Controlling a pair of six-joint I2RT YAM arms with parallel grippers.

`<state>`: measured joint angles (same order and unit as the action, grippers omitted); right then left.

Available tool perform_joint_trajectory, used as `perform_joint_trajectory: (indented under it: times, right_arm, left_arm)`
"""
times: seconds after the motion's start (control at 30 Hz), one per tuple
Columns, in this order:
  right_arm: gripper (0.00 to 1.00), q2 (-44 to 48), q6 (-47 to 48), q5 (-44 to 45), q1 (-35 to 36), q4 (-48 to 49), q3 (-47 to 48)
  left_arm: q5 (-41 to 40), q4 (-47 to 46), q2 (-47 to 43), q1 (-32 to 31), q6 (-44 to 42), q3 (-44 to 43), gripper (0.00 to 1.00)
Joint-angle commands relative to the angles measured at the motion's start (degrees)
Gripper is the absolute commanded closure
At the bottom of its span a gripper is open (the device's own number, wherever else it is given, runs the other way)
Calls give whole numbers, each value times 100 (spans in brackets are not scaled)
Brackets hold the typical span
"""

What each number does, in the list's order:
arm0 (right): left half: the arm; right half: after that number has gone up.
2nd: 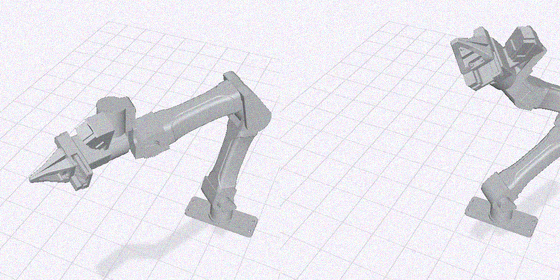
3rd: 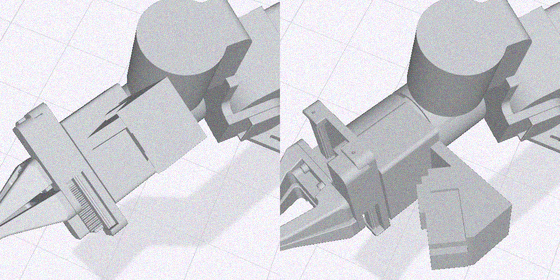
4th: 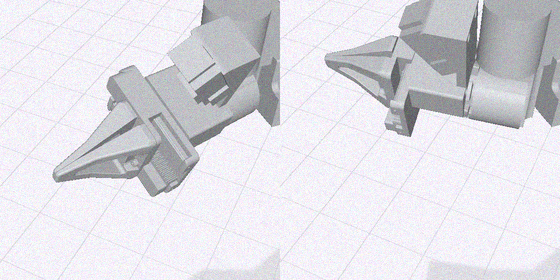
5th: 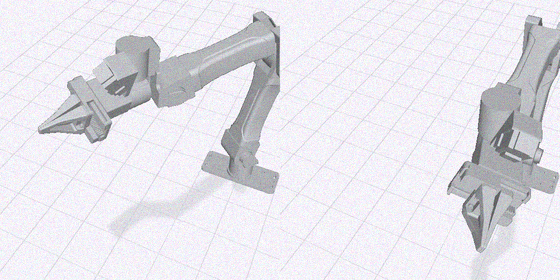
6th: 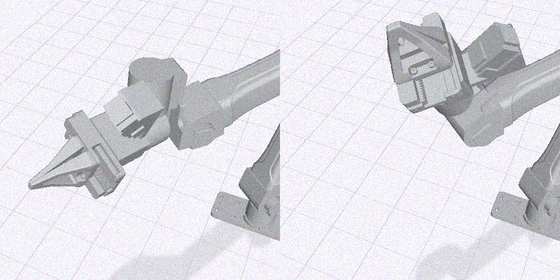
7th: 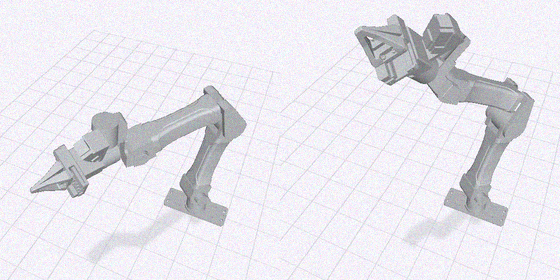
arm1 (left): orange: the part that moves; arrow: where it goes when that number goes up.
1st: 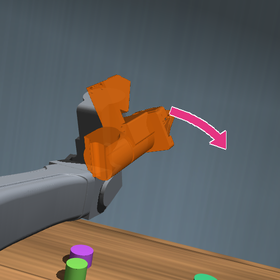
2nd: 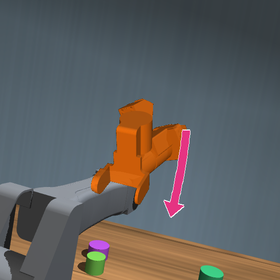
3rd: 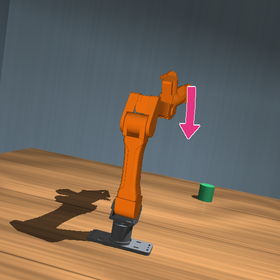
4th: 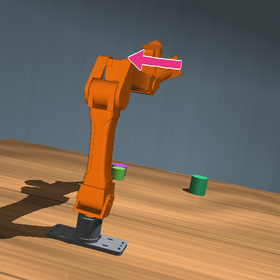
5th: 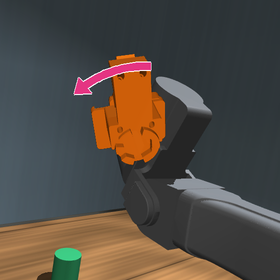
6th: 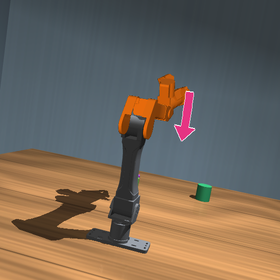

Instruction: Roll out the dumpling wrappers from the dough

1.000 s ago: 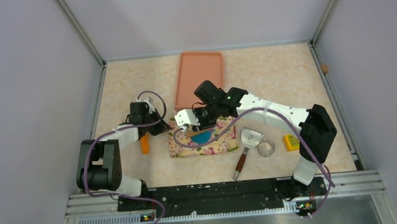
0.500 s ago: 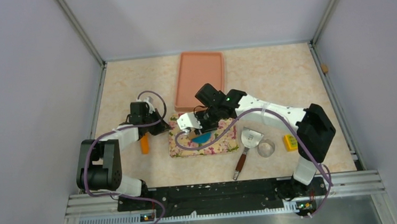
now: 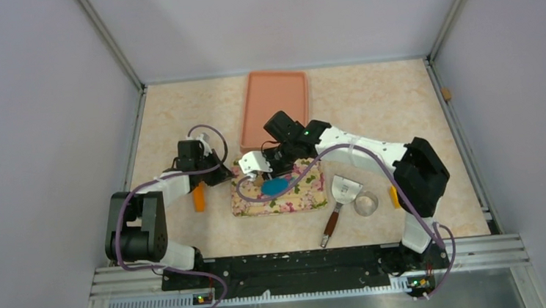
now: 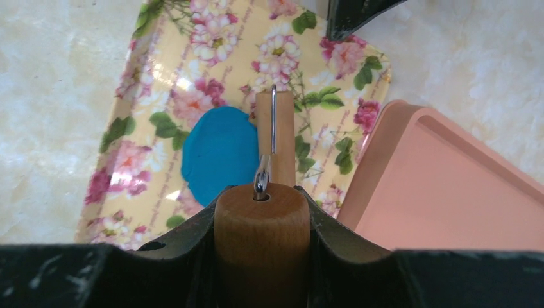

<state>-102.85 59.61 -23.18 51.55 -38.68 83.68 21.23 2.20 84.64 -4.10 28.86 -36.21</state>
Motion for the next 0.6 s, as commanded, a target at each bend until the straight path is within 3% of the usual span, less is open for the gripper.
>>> perform_joint_trajectory:
  times: [0.0, 0.27, 0.57]
  right_arm:
    - [100, -615, -201, 133, -23, -409, -376]
    - [100, -541, -920, 724, -80, 558, 209]
    - [100, 308, -995, 475, 37, 288, 839]
  left_arm:
    - [-417, -25, -14, 120, -20, 35, 100]
    - [-379, -88, 25, 129, 22, 44, 100]
    - [-414, -96, 15, 129, 49, 57, 100]
